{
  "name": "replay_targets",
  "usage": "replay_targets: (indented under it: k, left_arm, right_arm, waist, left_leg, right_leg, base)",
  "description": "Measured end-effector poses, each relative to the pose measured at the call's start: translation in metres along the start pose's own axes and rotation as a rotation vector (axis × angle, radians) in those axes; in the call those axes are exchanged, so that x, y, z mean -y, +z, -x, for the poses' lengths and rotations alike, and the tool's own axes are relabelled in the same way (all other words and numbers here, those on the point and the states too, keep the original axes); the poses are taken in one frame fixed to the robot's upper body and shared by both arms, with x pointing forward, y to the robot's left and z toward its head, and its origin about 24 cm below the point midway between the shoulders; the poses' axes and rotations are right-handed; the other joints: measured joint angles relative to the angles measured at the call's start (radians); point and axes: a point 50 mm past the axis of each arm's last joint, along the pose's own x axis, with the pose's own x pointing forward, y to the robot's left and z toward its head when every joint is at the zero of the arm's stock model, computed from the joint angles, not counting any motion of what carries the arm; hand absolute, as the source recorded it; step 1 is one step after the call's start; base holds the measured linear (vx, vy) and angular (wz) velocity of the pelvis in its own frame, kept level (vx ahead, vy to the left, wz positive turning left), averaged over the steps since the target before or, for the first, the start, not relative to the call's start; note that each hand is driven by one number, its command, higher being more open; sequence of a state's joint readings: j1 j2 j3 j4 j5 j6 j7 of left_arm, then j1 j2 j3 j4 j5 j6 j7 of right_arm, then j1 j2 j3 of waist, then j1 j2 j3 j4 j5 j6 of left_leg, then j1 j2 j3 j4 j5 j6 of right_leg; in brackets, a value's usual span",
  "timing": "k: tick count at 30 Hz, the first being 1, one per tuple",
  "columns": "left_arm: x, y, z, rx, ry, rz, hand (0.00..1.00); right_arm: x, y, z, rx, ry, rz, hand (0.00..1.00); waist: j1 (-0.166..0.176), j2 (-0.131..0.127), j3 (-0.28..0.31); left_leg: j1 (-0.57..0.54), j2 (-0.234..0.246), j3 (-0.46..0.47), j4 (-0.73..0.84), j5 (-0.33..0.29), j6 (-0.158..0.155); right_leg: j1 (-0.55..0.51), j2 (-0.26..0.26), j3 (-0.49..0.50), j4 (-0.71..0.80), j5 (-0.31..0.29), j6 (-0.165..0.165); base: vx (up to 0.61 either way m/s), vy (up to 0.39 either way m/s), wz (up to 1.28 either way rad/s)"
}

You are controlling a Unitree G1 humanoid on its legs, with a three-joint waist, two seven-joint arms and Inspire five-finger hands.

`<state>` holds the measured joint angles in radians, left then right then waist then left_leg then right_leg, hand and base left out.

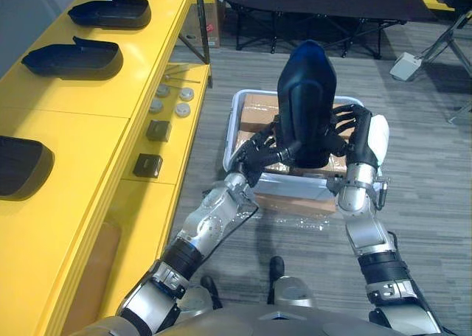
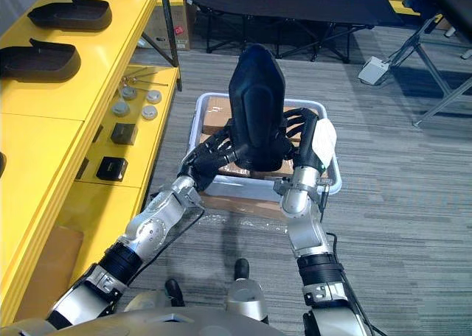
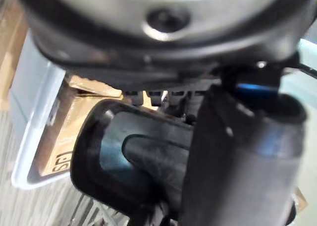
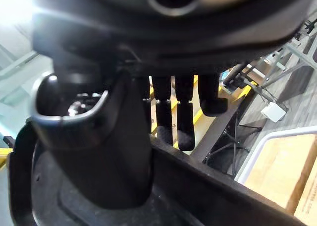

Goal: Walk over and take three plastic housings, then place them on the shelf

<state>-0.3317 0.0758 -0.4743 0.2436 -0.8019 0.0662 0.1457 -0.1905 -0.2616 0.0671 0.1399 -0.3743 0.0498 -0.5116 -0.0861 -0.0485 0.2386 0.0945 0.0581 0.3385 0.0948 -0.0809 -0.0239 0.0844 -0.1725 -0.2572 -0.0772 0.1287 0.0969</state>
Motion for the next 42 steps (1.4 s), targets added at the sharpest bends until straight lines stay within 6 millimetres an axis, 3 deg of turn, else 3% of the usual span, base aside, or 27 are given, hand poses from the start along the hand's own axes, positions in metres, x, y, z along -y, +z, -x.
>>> replay_targets:
  k: [9,12,24,32,36,37,42]
  left_arm:
    - [0.011,0.019,-0.003,0.118,0.094,-0.216,1.0]
    - [0.012,0.022,-0.004,0.168,0.201,-0.25,1.0]
    - [0.005,0.036,-0.003,0.259,0.263,-0.171,1.0]
    - [-0.006,0.026,-0.006,0.167,0.207,0.111,1.0]
    - [-0.017,0.016,-0.005,0.098,0.096,0.139,1.0]
    - [-0.02,0.014,-0.005,0.085,0.063,0.121,0.0]
    - [-0.026,0.007,-0.003,0.051,-0.028,0.113,0.0]
  right_arm:
    - [-0.01,0.016,0.012,0.025,0.043,-0.1,0.0]
    - [-0.019,0.024,0.021,0.05,0.087,-0.123,0.0]
    - [-0.031,0.017,0.039,-0.004,0.155,-0.151,0.0]
    - [-0.03,0.011,0.043,-0.027,0.154,-0.141,0.0]
    - [-0.025,0.004,0.043,-0.046,0.146,-0.12,0.0]
    - [-0.024,0.003,0.043,-0.046,0.145,-0.114,0.0]
    - [-0.019,-0.001,0.04,-0.044,0.146,-0.099,0.0]
  waist:
    - [0.001,-0.009,-0.012]
    - [0.001,-0.018,-0.023]
    - [0.002,-0.018,-0.041]
    - [0.003,-0.019,-0.043]
    - [0.001,-0.02,-0.044]
    - [-0.003,-0.021,-0.045]
    - [-0.001,-0.027,-0.048]
  left_leg:
    - [0.001,-0.012,-0.005,-0.003,0.001,0.002]
    - [0.001,-0.013,-0.004,-0.004,0.001,0.002]
    - [0.003,-0.014,-0.002,-0.009,0.001,0.002]
    - [0.016,-0.01,0.006,-0.012,0.001,0.002]
    - [0.018,-0.012,0.014,-0.013,0.001,0.002]
    - [0.019,-0.012,0.016,-0.012,0.001,0.002]
    - [0.019,-0.011,0.017,-0.012,0.001,0.002]
  right_leg:
    - [0.003,-0.005,-0.007,0.0,0.002,0.001]
    - [0.002,-0.003,-0.008,0.0,0.002,0.001]
    - [0.0,-0.003,-0.007,0.0,0.002,0.001]
    - [0.006,-0.006,0.003,0.0,0.002,0.001]
    - [0.003,-0.008,0.012,-0.001,0.005,0.002]
    - [0.003,-0.008,0.013,-0.001,0.005,0.003]
    - [0.002,-0.007,0.015,-0.001,0.007,0.002]
  base:
    - [-0.02,0.001,0.02]
    - [0.0,0.0,0.0]
    - [-0.02,-0.003,0.0]
    - [0.0,0.0,-0.02]
    - [0.0,-0.001,-0.06]
    - [-0.02,-0.007,-0.05]
    - [-0.03,-0.009,-0.01]
